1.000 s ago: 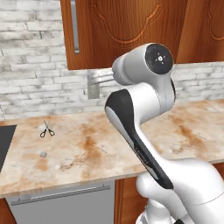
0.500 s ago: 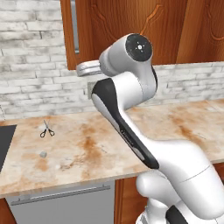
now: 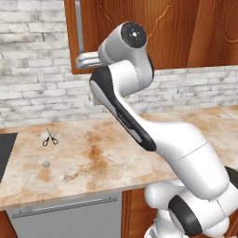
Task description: Open the cabinet. Pick the bar soap and place it next to the sink. Then close the cabinet.
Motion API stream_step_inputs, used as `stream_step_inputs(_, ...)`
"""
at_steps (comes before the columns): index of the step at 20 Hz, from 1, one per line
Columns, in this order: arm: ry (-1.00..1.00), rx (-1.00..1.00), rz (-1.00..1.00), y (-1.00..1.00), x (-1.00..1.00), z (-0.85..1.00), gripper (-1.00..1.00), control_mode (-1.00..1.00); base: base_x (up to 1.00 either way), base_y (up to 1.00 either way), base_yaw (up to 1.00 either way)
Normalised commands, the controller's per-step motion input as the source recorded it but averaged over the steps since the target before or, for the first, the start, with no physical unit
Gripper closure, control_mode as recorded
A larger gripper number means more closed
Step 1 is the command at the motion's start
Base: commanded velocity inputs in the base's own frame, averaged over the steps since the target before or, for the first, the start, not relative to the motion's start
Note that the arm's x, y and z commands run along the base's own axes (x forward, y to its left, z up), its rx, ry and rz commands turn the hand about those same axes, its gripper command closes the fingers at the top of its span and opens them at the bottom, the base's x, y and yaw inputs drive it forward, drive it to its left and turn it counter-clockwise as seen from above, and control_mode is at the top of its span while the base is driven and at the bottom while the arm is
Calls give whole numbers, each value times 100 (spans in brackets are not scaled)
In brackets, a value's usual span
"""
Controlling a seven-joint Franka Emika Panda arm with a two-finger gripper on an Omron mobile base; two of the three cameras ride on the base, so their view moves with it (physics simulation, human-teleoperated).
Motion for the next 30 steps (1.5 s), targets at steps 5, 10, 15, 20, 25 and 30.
stream_step_inputs(5,0,0,0,29,43,0,-100,-100,0,0,0)
stream_step_inputs(10,0,0,0,52,2,7,-100,-100,0,0,0)
stream_step_inputs(15,-1,0,0,34,1,15,-100,-100,0,0,0)
stream_step_inputs(20,-11,0,0,7,29,2,-100,-100,0,0,0)
stream_step_inputs(25,-20,0,-7,0,19,0,-100,-100,0,0,0)
stream_step_inputs(30,-8,0,-4,-1,1,18,-100,-100,0,0,0)
